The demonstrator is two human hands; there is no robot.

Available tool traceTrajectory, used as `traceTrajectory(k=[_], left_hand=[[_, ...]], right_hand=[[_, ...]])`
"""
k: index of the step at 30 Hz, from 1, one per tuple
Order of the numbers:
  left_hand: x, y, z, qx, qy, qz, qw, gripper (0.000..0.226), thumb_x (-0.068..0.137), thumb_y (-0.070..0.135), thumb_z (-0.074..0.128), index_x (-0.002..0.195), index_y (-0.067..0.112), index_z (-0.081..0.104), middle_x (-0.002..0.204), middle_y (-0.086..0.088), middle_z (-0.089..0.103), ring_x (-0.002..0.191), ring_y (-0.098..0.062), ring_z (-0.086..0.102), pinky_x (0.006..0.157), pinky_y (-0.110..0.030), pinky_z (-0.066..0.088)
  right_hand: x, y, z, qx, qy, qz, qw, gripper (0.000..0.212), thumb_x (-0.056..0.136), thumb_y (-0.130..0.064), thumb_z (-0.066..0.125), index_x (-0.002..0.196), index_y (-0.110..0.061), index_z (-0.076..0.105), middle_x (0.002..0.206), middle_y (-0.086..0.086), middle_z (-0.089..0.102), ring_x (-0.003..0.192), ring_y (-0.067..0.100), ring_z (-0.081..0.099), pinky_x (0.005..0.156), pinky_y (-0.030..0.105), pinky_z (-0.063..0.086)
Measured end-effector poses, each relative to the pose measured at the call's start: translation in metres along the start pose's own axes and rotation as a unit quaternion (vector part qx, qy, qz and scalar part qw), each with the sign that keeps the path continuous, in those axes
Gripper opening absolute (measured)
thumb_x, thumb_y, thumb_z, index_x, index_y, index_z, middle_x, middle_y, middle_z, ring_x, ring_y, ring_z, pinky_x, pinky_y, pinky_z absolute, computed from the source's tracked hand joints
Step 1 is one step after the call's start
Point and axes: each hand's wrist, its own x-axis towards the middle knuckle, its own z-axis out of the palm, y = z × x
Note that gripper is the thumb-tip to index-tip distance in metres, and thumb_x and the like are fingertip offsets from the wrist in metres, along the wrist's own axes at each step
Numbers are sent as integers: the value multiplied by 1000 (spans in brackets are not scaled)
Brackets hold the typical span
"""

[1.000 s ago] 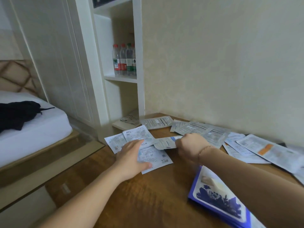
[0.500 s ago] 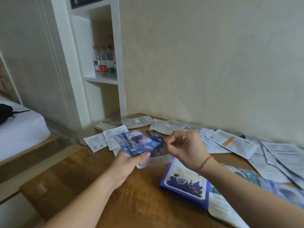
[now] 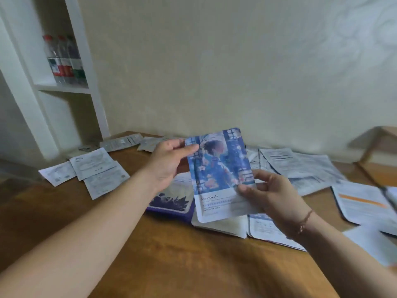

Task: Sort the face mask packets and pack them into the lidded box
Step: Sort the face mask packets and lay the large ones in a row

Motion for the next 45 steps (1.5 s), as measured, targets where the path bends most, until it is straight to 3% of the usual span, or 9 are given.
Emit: traceTrajectory(k=[3, 7, 13, 17, 25, 28, 32, 40, 45], left_hand=[[17, -7, 55, 40, -38, 26, 998, 16, 84, -2, 68, 97, 7, 68, 94, -13, 71, 87, -23, 68, 86, -35, 56], [42, -32, 113, 152, -66, 50, 985, 23, 81, 3, 76, 96, 19, 69, 91, -12, 72, 87, -22, 69, 87, -30, 54], [60, -78, 140, 392, -98, 63, 913, 11, 85, 12, 73, 89, 22, 72, 56, 10, 49, 58, -4, 49, 69, -20, 41], [63, -95, 135, 462, -97, 54, 880, 10, 85, 13, 74, 88, 22, 71, 68, 10, 57, 65, -4, 54, 69, -20, 44], [67, -110, 119, 540, -114, 83, 830, 7, 85, 24, 76, 92, 25, 75, 92, 7, 70, 87, -10, 65, 85, -34, 56], [64, -108, 118, 587, -127, 138, 788, 16, 89, 36, 69, 101, 27, 73, 103, 6, 65, 104, -16, 55, 92, -37, 47], [57, -106, 119, 657, -170, 163, 716, 28, 94, 47, 55, 116, 32, 66, 121, 8, 61, 117, -18, 44, 95, -41, 29], [50, -102, 120, 675, -191, 131, 700, 33, 96, 50, 48, 124, 34, 58, 131, 7, 54, 124, -19, 41, 104, -46, 26], [45, -99, 123, 673, -188, 117, 706, 36, 97, 49, 48, 128, 34, 56, 133, 6, 52, 126, -18, 40, 105, -47, 25]], right_hand=[[-24, -4, -43, -47, 86, -33, 995, 36, 84, -7, 71, 118, -13, 61, 83, 12, 76, 77, 26, 74, 68, 38, 59], [-49, 12, -78, -112, 189, -38, 975, 49, 87, -12, 69, 130, -21, 49, 71, 8, 74, 56, 28, 70, 47, 36, 55], [-53, 46, -91, -182, 213, 16, 960, 53, 91, -16, 64, 138, -27, 42, 46, 6, 60, 36, 21, 51, 39, 28, 43], [-46, 53, -93, -259, 187, 53, 946, 49, 89, -24, 67, 134, -25, 49, 50, 0, 64, 32, 6, 50, 41, 19, 41], [-46, 48, -99, -400, 160, 96, 897, 41, 84, -38, 68, 123, -29, 60, 73, -7, 64, 77, 12, 59, 69, 24, 39], [-51, 48, -101, -465, 161, 88, 866, 39, 84, -43, 66, 121, -35, 59, 73, -12, 59, 75, 9, 57, 64, 26, 41], [-55, 50, -100, -503, 136, 79, 850, 41, 88, -45, 59, 128, -37, 53, 98, -10, 57, 99, 14, 55, 80, 29, 46], [-56, 53, -97, -510, 105, 70, 851, 38, 95, -22, 53, 127, -43, 54, 101, -12, 47, 95, 10, 49, 84, 28, 47], [-65, 47, -88, -526, 95, 53, 844, 42, 92, -51, 50, 133, -44, 46, 102, -15, 41, 104, 10, 55, 84, 28, 48]])
